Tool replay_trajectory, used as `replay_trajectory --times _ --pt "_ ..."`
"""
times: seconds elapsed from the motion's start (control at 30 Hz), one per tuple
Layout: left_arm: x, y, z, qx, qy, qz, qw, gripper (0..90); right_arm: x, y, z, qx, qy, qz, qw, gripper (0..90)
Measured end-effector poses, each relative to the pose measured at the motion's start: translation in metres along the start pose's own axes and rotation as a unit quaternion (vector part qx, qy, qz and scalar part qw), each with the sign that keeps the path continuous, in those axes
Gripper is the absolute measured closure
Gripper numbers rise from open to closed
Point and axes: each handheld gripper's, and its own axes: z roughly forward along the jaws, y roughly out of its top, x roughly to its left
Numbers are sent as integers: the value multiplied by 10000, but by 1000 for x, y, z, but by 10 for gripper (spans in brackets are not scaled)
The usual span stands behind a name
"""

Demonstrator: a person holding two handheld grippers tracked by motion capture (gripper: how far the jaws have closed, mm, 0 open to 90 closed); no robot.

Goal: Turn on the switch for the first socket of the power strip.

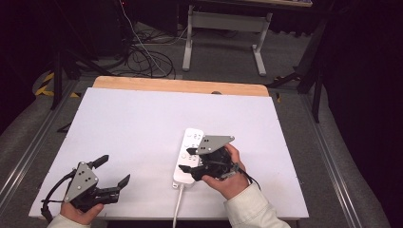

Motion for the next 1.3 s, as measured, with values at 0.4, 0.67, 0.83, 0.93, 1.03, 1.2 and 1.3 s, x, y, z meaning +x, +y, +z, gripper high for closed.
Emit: replay_trajectory --times 0.4,0.67,0.83,0.93,1.03,1.2,1.3 --pt "0 0 1 18 -1 23 10000 129 0 1 15 496 179 -75 9986 900" --pt "0 0 1 15 11 16 10000 129 -3 3 31 796 229 44 9966 900" --pt "0 0 1 17 14 0 10000 129 -5 3 41 1015 200 63 9946 900" --pt "0 0 1 25 23 27 10000 129 -5 2 47 1127 150 98 9935 900" --pt "1 0 1 35 23 27 10000 128 -7 1 51 1195 132 150 9926 900" --pt "1 -1 1 36 26 23 10000 129 -10 0 55 1284 138 221 9914 900" --pt "1 -1 1 39 28 22 10000 129 -11 -2 59 1334 136 269 9906 900"
